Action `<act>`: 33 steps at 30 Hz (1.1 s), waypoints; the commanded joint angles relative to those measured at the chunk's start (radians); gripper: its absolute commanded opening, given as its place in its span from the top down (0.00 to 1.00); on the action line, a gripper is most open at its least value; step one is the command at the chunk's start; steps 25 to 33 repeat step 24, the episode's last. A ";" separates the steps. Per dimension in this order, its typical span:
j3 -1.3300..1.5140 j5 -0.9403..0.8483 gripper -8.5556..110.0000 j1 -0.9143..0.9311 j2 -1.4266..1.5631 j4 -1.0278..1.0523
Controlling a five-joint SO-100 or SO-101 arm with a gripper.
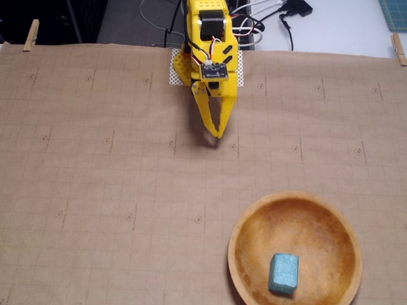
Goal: Grasp a blue block and put it in the bowl.
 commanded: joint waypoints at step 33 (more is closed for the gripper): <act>-0.014 -0.011 0.95 -0.003 -0.021 0.140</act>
